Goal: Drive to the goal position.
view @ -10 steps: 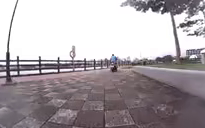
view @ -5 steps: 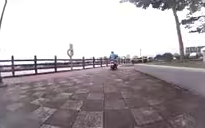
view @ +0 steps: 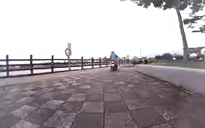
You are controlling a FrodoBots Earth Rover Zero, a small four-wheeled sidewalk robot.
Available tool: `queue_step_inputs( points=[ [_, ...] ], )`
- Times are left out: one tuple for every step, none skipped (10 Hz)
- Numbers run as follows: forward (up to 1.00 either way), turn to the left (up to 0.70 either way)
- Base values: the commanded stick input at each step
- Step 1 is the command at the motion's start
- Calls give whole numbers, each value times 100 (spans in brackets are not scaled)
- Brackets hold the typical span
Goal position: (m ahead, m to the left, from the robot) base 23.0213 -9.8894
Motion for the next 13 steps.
queue_step_inputs(
  points=[
    [100,0],
    [100,0],
    [100,0],
    [100,31],
    [100,40],
    [100,40],
    [100,33],
    [100,15],
    [100,0],
    [100,0],
    [100,0],
    [100,0],
    [100,0]
  ],
)
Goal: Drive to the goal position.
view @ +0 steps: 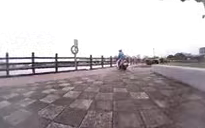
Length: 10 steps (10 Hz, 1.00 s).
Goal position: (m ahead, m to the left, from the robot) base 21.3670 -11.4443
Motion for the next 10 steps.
queue_step_inputs(
  points=[
    [100,0],
    [100,0],
    [100,0],
    [100,0],
    [100,0],
    [100,0],
    [100,0],
    [100,-6],
    [100,-27],
    [100,-40]
  ],
)
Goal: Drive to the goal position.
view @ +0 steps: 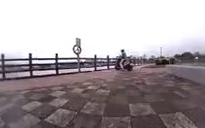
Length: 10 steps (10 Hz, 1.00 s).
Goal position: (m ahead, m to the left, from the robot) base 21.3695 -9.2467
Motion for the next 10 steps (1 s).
queue_step_inputs(
  points=[
    [100,-40],
    [100,-40],
    [100,-40],
    [100,-40],
    [100,-40],
    [100,-40],
    [100,0],
    [100,0],
    [100,0],
    [100,0]
  ],
)
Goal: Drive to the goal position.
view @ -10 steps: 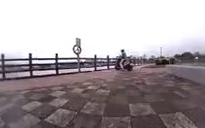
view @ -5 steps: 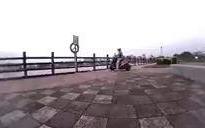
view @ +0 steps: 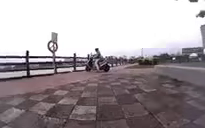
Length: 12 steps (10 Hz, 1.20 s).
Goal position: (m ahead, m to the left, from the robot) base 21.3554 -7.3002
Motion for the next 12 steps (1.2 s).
queue_step_inputs(
  points=[
    [100,0],
    [100,0],
    [100,0],
    [100,0],
    [100,0],
    [100,-30],
    [100,-40],
    [100,-40],
    [100,-40],
    [100,-40],
    [100,-40],
    [100,-40]
  ],
)
